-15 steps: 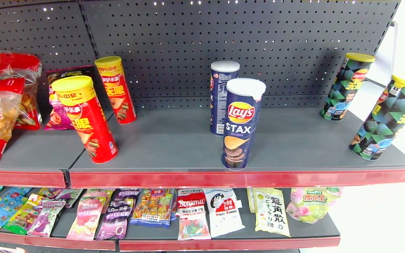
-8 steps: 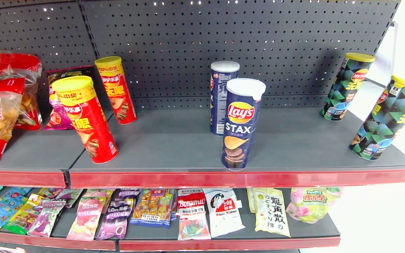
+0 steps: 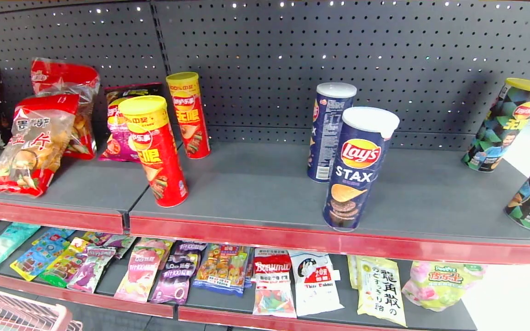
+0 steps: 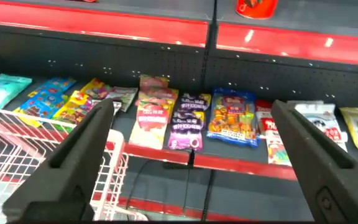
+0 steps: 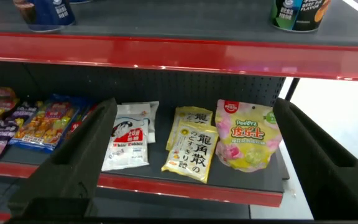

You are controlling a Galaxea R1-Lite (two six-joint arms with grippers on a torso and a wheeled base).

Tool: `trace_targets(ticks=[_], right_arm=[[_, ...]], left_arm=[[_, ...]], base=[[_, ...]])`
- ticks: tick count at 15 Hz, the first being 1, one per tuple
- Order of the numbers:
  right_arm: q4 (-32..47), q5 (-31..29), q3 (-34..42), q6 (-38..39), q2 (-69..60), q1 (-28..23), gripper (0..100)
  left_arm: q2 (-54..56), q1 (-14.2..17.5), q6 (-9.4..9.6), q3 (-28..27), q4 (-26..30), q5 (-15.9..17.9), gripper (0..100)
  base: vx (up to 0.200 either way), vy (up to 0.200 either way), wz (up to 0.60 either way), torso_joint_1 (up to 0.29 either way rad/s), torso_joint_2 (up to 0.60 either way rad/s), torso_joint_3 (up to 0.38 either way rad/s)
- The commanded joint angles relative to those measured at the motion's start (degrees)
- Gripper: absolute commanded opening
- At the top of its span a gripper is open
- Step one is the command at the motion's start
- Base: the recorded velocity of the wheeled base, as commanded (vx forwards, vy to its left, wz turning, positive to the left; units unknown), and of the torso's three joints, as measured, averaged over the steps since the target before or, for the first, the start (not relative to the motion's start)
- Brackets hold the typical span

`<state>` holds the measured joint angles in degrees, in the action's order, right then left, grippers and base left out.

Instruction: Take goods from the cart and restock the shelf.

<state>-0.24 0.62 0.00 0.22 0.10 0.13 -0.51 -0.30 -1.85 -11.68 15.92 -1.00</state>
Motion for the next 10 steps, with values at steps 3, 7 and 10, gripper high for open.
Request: trace_targets(ticks=[3,7,10], right_arm=[[0.0,1.0,0.0,-1.2,0.0,0.1,100],[-0.1,4.3,0.0,-2.9,0.0,0.1,100],[-0.8,5.9,-2.3,-2.2,1.2,0.4,100]], left_arm=[[0.5,0.0,2.82,3.9,-2.3,4.0,100],[0.5,0.1,2.73,5.4,-5.1,10.6,100],[0.5,0.1,3.0,6.1,-6.7,2.8,100]], base=[[0.0,0.0,0.0,0.0,0.0,0.0],[0.0,0.0,0.0,0.0,0.0,0.0],[0.0,0.0,0.0,0.0,0.0,0.0]])
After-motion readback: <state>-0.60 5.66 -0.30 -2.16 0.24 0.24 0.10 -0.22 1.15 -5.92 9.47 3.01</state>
